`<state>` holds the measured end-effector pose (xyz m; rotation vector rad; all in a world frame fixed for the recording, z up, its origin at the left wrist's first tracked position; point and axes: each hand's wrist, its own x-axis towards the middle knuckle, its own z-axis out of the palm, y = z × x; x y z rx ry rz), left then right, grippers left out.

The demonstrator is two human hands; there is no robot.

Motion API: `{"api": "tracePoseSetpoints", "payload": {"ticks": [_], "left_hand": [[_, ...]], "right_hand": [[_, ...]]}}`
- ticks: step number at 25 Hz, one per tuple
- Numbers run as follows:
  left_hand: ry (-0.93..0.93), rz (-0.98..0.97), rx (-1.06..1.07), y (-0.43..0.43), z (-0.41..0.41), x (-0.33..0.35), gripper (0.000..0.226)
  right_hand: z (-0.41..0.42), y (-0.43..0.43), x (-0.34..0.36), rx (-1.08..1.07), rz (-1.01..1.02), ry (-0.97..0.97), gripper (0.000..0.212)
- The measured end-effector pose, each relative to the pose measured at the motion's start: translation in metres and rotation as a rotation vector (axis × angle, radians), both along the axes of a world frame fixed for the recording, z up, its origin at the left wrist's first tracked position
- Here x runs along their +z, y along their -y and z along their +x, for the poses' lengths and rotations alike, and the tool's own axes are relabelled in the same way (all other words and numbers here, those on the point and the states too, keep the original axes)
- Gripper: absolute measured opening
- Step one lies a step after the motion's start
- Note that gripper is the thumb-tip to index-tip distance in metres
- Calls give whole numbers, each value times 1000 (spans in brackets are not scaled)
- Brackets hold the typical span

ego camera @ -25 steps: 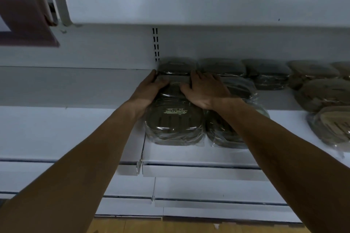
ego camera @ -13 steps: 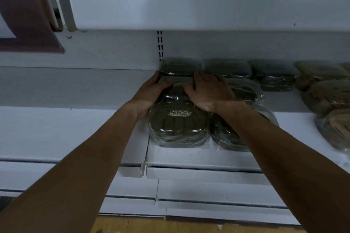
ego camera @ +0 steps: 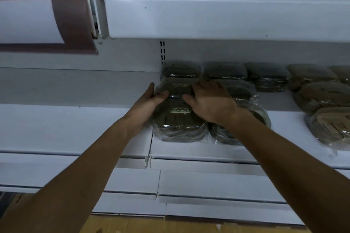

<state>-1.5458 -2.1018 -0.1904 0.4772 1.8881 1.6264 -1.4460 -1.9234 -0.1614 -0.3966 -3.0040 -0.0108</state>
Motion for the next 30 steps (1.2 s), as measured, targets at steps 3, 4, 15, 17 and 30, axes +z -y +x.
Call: {"api": "tracePoseSetpoints", "payload": {"ticks": [3, 4, 15, 17, 30], "left_hand": [[-40, -27, -42, -4, 10, 1, 71], [-45, -28, -24, -6, 12, 2, 66], [-69, -38, 92, 1, 32, 17, 70], [-91, -46, 105, 11, 49, 24, 65], [-169, -159, 21, 34, 89, 3, 92]], "right_hand": [[7, 12, -13, 10, 38, -43, 81], [5, 12, -14, 12, 44, -37, 87], [13, 11, -10, 13, 40, -79, 73], [28, 12, -6, 49, 28, -101, 63], [66, 44, -30, -70, 42, -143, 73]]}}
